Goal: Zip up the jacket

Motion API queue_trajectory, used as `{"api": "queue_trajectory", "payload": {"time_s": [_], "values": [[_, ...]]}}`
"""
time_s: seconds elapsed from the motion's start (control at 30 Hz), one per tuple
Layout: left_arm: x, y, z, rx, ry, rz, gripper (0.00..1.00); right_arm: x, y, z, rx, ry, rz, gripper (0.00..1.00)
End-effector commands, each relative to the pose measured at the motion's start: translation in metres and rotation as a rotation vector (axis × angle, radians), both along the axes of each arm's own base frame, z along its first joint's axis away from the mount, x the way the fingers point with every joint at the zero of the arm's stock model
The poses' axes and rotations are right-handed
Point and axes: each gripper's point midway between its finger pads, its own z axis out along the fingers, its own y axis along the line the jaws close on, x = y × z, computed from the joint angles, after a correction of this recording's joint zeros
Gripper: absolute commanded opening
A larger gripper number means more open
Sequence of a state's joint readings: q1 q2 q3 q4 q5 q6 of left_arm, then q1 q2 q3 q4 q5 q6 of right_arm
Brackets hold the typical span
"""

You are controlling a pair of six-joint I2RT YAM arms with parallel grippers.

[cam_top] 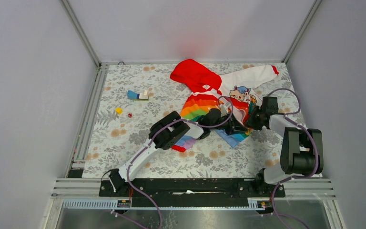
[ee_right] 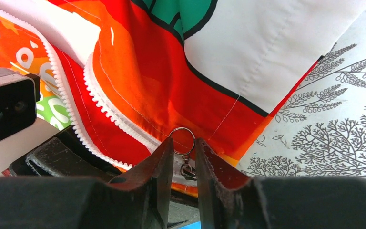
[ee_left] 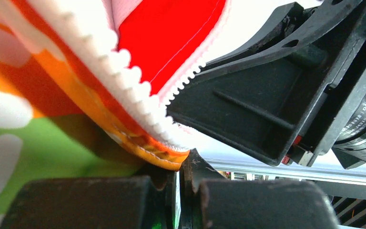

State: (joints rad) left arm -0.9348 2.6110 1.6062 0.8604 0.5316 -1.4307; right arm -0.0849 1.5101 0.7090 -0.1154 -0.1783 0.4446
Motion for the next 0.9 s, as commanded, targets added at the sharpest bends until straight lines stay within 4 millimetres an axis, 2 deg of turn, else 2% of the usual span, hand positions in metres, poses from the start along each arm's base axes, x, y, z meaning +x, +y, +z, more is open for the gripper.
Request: {"api": "queue_trajectory", "payload": {"time_s": [0.0,0.1,0.23,0.53,0.63,0.87], "values": [[-0.011,0.025,-0.089,0.248,0.205,0.033,0.00,-0.006,0.010,-0.003,0.037,0.002,0.027,0.31],[-0.010,0.025,-0.090,0.249,0.202,0.033,0.00,0.000,0.021,0.001,0.108,-0.040,0.026,0.22],[-0.010,0.025,-0.090,0.249,0.195,0.031,0.00,0.013,0.029,0.013,0.165,-0.103,0.008,0.00],[-0.010,0.025,-0.090,0.234,0.159,0.030,0.00,0.028,0.013,0.060,0.111,-0.310,-0.080,0.00],[-0.008,0.025,-0.089,0.229,0.144,0.034,0.00,0.031,0.015,0.072,0.132,-0.373,-0.085,0.00],[-0.008,0.025,-0.084,0.206,0.127,0.038,0.00,0.035,0.020,0.079,0.174,-0.402,-0.093,0.00]]}}
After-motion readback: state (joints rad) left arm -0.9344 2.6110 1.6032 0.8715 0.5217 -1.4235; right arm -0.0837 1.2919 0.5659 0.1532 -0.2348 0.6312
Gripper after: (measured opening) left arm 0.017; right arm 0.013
